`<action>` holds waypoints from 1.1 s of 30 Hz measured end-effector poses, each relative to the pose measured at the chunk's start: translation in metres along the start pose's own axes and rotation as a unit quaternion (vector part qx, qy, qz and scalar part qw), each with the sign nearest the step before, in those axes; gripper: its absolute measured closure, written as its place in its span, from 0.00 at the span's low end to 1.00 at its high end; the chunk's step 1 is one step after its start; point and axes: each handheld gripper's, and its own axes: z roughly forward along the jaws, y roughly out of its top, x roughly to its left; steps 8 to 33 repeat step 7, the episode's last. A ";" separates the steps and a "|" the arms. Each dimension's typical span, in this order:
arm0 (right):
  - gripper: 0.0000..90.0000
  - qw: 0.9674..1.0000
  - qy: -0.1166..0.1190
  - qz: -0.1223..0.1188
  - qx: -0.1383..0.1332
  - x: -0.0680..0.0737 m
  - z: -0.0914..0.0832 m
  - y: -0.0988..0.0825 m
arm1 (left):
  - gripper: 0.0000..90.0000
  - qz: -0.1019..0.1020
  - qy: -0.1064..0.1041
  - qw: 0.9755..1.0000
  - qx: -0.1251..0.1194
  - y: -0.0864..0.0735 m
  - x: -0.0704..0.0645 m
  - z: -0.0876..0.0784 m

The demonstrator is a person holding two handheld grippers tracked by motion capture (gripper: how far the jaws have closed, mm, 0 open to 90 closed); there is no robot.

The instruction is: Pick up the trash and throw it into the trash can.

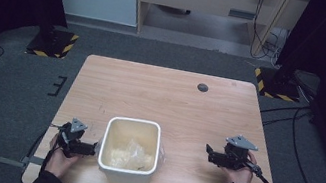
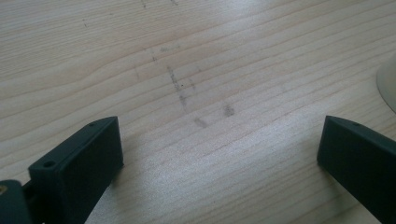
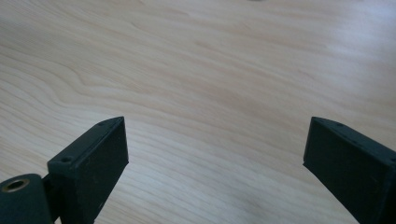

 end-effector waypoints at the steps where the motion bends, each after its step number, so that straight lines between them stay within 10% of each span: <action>1: 0.07 1.000 -0.004 0.003 0.007 -0.002 0.002 -0.003 | 0.00 0.002 -0.002 1.000 0.000 0.000 0.001 0.000; 7: 0.06 0.999 -0.024 0.003 0.045 -0.010 0.011 -0.013 | 0.00 0.007 -0.007 1.000 0.000 0.000 0.002 0.000; 33: 0.06 0.999 -0.024 0.003 0.045 -0.010 0.011 -0.013 | 0.00 0.007 -0.007 1.000 0.000 0.000 0.002 0.000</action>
